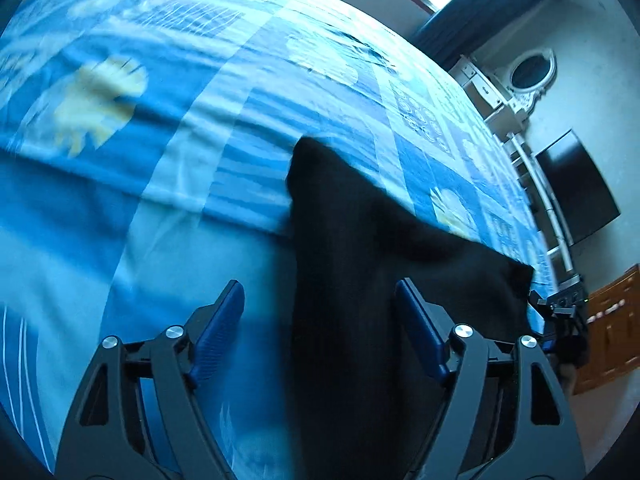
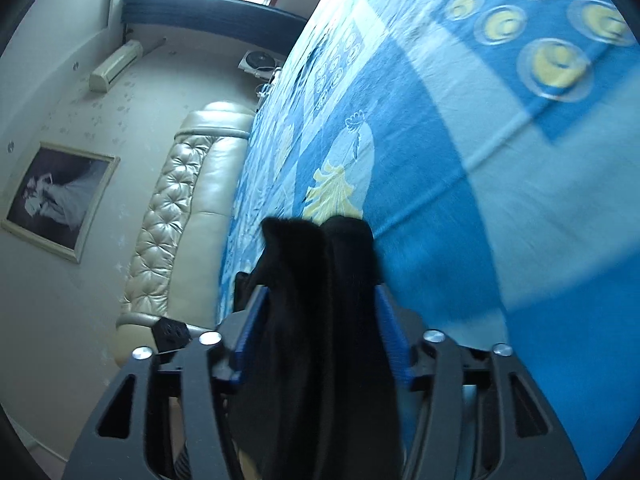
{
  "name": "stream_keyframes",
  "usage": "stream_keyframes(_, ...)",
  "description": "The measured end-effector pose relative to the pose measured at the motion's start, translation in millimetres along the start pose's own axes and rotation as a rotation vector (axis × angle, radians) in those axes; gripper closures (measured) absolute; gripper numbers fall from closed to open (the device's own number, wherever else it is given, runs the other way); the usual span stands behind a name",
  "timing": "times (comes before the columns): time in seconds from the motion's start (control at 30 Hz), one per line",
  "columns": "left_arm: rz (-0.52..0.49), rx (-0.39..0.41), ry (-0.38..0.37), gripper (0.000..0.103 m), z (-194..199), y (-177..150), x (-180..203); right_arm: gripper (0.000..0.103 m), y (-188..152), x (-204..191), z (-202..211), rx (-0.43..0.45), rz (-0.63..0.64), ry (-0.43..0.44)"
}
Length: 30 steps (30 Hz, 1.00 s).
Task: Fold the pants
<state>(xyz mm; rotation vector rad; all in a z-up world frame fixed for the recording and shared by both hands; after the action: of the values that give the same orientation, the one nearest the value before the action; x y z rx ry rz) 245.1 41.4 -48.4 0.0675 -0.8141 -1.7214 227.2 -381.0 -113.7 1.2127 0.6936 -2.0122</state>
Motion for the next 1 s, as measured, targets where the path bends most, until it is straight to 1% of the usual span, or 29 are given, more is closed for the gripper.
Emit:
stream_keyframes(0.1,0.04,-0.011,-0.041,0.022,18.1,-31.6,0.3,0.04,-23.0,6.6,19.1,-0.013,0.01,-0.027)
stream_keyframes(0.17,0.07,-0.008,-0.066,0.019,28.0,-50.4,1.0,0.039,-37.4,11.2,24.5,-0.033,0.015,-0.039)
stream_keyframes(0.27,0.136,0.0,-0.131,0.018,38.8,-78.1,5.8,0.039,-53.8,13.2,25.7,-0.051,0.03,-0.046)
stream_keyframes(0.3,0.143,0.001,-0.14,0.018,39.5,-82.6,9.2,0.039,-56.5,13.2,24.8,-0.055,0.032,-0.044)
stream_keyframes(0.43,0.162,0.01,-0.16,0.016,34.1,-89.1,22.9,0.033,-60.2,7.6,13.7,-0.034,0.031,-0.059)
stream_keyframes(0.5,0.168,0.015,-0.145,0.016,29.8,-90.0,28.3,0.031,-62.2,4.2,8.3,-0.026,0.036,-0.074)
stream_keyframes(0.53,0.16,0.014,-0.131,0.025,27.8,-89.4,30.6,0.034,-63.9,1.0,3.7,-0.02,0.058,-0.119)
stream_keyframes(0.57,0.146,0.004,-0.109,0.034,25.6,-89.0,33.8,0.046,-65.6,-0.3,1.5,-0.011,0.073,-0.156)
stream_keyframes(0.6,0.132,-0.011,-0.115,0.052,22.0,-88.0,37.2,0.049,-67.5,1.2,1.6,-0.008,0.075,-0.169)
stream_keyframes(0.67,0.133,-0.015,-0.101,0.056,22.2,-86.5,41.2,0.061,-67.3,1.9,3.2,-0.012,0.066,-0.163)
stream_keyframes(0.73,0.101,-0.014,-0.066,0.063,25.9,-82.7,48.6,0.065,-68.0,0.4,8.8,-0.019,0.047,-0.136)
stream_keyframes(0.83,0.081,-0.015,-0.043,0.067,35.5,-79.8,56.5,0.068,-73.3,-7.6,18.0,-0.022,0.059,-0.112)
stream_keyframes(0.9,0.08,-0.02,-0.037,0.068,44.9,-79.1,59.3,0.068,-78.4,-10.4,22.6,-0.036,0.064,-0.105)
stream_keyframes(1.0,0.081,-0.043,-0.032,0.068,55.0,-86.3,60.4,0.068,-87.7,-9.7,26.3,-0.068,0.064,-0.103)
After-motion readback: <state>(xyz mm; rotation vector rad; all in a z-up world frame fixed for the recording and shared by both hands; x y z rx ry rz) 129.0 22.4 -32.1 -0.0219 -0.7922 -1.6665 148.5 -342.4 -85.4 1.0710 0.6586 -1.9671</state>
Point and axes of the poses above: each gripper's, at about its wrist camera, not at the fingertips, and z roughly against the way its jaws point, x to its right, y to its top, the point moved 1 cm from there along -z, roughly the way its jaws point, and after that the axes turned 15 degrees about -z, right-handed, at the moved point
